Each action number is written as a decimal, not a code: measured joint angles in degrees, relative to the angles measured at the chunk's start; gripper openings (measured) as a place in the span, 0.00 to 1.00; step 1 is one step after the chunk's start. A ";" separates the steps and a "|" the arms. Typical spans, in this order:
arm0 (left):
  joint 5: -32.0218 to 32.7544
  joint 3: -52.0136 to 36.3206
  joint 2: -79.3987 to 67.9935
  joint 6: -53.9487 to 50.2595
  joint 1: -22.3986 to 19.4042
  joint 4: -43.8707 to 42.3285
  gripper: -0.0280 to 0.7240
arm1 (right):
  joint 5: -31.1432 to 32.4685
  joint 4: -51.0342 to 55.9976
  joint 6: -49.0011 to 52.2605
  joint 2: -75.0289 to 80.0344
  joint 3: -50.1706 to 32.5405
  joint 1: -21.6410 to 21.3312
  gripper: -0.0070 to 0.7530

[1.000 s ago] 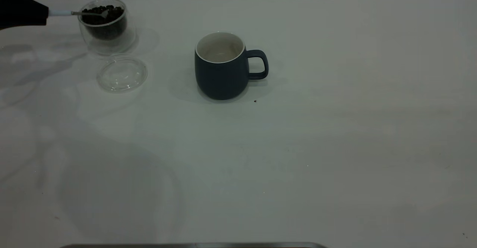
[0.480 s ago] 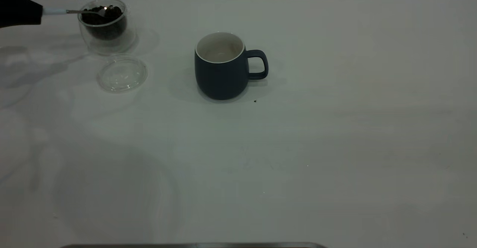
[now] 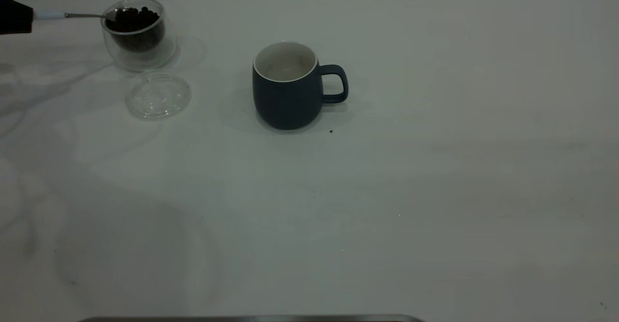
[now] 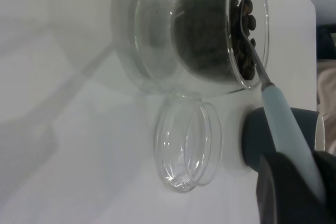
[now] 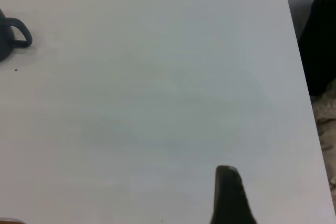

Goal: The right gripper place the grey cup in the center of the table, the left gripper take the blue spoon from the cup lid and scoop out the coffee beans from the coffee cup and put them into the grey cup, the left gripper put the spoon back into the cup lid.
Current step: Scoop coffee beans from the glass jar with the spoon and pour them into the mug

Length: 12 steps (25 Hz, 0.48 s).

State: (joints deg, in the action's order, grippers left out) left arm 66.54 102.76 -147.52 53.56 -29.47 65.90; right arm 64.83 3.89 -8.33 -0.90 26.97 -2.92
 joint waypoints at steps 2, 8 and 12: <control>0.00 0.00 0.00 0.00 0.00 0.05 0.22 | 0.00 0.00 0.00 0.00 0.00 0.00 0.61; 0.00 0.00 -0.02 -2.42 0.00 0.23 0.22 | 0.00 0.00 0.00 0.00 0.00 0.00 0.61; 0.00 0.00 -0.02 -3.42 0.00 0.28 0.22 | 0.00 0.00 0.00 0.00 0.00 0.00 0.61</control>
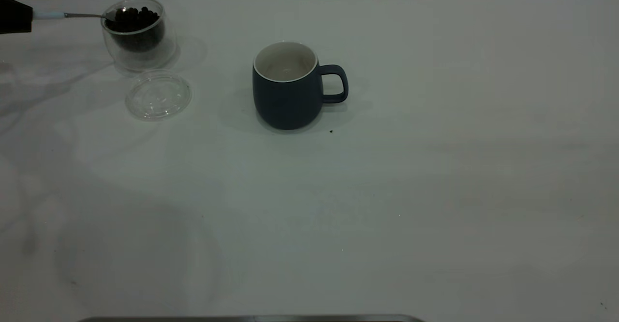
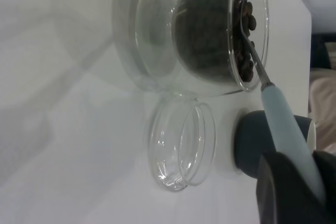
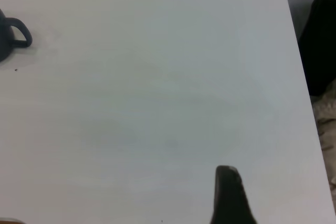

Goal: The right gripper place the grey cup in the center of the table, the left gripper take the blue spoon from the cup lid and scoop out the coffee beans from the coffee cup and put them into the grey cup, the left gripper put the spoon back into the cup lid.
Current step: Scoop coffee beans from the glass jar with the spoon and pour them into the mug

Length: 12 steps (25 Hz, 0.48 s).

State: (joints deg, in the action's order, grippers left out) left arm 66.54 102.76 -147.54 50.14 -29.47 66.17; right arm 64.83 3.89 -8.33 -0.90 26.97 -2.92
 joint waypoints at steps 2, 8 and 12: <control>0.05 0.04 0.00 -0.27 0.00 0.00 0.22 | 0.00 0.00 0.00 0.00 0.00 0.00 0.61; 0.05 0.04 0.00 -0.76 0.00 0.06 0.22 | 0.00 0.00 0.00 0.00 0.00 0.00 0.61; 0.05 0.04 0.00 -1.04 0.00 0.06 0.22 | 0.00 0.00 0.00 0.00 0.00 0.00 0.61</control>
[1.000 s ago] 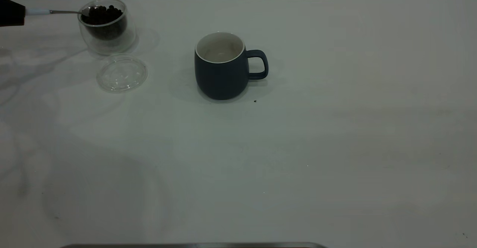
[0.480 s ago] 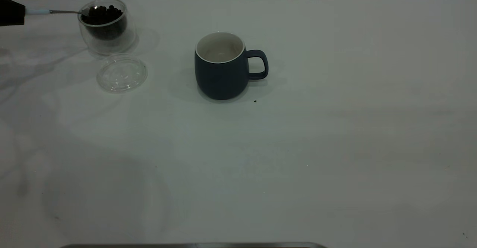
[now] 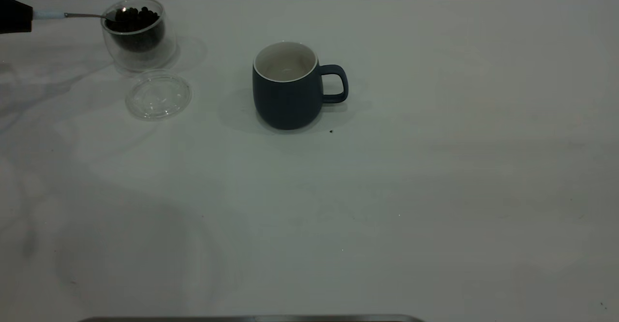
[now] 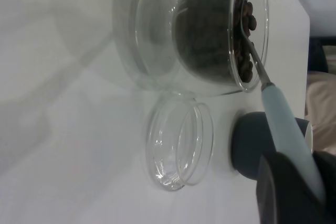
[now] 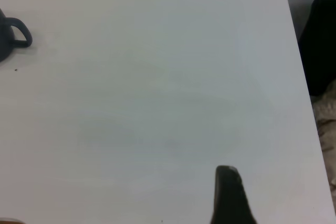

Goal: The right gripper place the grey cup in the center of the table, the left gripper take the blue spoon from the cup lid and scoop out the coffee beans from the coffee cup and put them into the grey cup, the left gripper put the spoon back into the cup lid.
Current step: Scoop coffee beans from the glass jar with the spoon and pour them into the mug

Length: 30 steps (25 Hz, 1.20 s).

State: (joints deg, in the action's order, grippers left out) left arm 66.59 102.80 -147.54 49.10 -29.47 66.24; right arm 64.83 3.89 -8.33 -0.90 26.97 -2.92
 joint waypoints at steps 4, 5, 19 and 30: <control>0.00 0.00 0.00 -0.24 0.00 0.00 0.22 | 0.00 0.00 0.00 0.00 0.00 0.00 0.61; 0.00 0.00 0.00 -0.30 0.00 0.00 0.22 | 0.00 0.00 0.00 0.00 0.00 0.00 0.61; 0.11 0.00 3.44 -1.68 1.29 -0.29 0.22 | 0.00 0.00 0.00 0.00 0.00 0.00 0.61; 0.17 0.00 3.44 -2.42 2.71 -0.54 0.22 | 0.00 0.00 0.00 0.00 0.00 0.00 0.61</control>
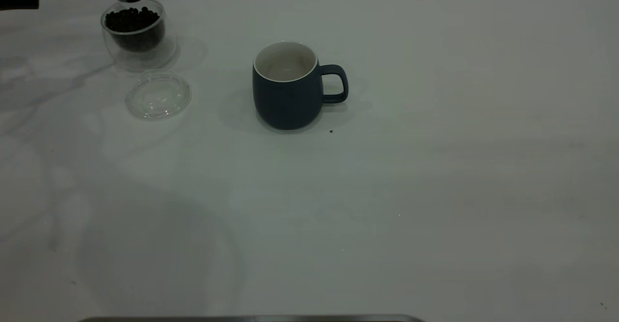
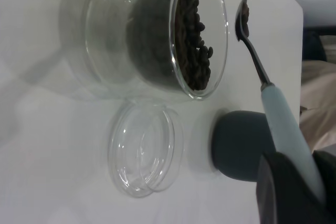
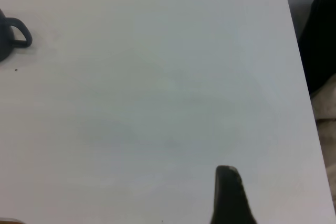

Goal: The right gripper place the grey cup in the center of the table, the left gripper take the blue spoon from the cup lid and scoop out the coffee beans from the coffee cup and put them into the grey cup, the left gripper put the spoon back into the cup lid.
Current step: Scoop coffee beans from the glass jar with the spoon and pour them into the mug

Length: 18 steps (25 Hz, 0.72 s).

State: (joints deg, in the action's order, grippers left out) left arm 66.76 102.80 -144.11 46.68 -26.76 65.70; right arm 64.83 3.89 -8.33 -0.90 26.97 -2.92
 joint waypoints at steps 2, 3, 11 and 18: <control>0.00 0.00 0.00 -0.18 0.05 0.00 0.22 | 0.00 0.00 0.00 0.00 0.00 0.00 0.61; 0.00 0.00 0.00 -0.31 0.14 0.00 0.22 | 0.00 0.00 0.00 0.00 0.00 0.00 0.61; 0.00 0.00 0.00 -1.57 0.54 0.00 0.22 | 0.00 0.00 0.00 0.00 0.00 0.00 0.61; 0.00 0.00 0.00 -1.92 3.28 0.00 0.22 | 0.00 0.00 0.00 0.00 0.00 0.00 0.61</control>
State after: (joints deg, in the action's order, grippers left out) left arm 66.76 102.80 -144.11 44.76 -23.48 65.70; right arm 64.83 3.89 -8.33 -0.90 26.97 -2.92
